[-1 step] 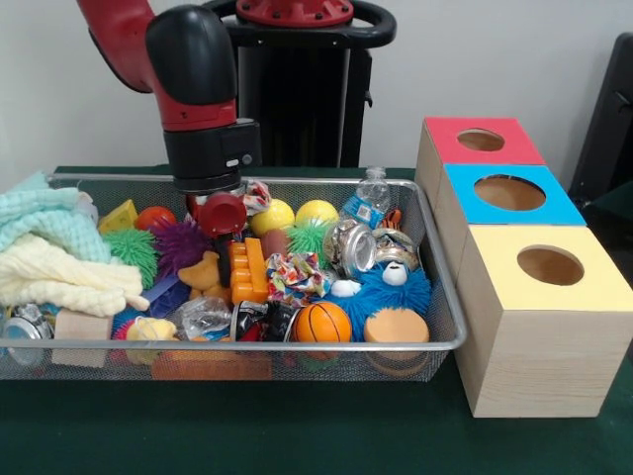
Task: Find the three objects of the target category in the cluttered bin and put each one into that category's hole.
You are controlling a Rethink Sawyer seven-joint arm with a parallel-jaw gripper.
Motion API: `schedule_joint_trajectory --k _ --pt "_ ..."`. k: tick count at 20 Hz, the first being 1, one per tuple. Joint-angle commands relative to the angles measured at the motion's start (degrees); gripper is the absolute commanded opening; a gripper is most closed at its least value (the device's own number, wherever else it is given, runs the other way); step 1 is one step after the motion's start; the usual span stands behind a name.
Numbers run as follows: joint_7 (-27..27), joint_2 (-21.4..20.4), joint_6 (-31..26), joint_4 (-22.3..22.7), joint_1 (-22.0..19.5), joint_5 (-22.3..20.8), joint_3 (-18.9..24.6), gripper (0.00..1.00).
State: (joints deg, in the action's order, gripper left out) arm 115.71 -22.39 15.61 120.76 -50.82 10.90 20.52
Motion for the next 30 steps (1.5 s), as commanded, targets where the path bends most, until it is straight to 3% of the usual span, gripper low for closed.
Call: schedule_joint_trajectory --k 1,4,8,9,12,15,18,23,30 --pt "16.22 1.32 -2.33 5.22 4.12 3.40 2.09 0.00" --pt "17.53 -3.46 2.02 6.48 10.62 6.41 -3.78 0.00" --pt "17.69 -8.50 0.64 8.41 13.67 9.48 -6.11 0.00" --pt "16.41 -11.92 -1.20 9.51 15.74 11.15 -8.71 0.00" --pt "10.38 -23.24 -14.76 10.35 23.86 17.13 -19.85 0.00" --pt "9.82 -27.77 -23.71 8.15 26.97 16.96 -25.46 0.00" --pt "11.31 -29.29 -31.83 3.65 29.58 15.09 -30.50 0.00" --pt "13.07 -29.75 -40.10 -1.61 30.58 12.66 -34.10 0.00" --pt "13.50 -26.75 -41.01 -4.57 29.71 13.85 -34.11 0.00"
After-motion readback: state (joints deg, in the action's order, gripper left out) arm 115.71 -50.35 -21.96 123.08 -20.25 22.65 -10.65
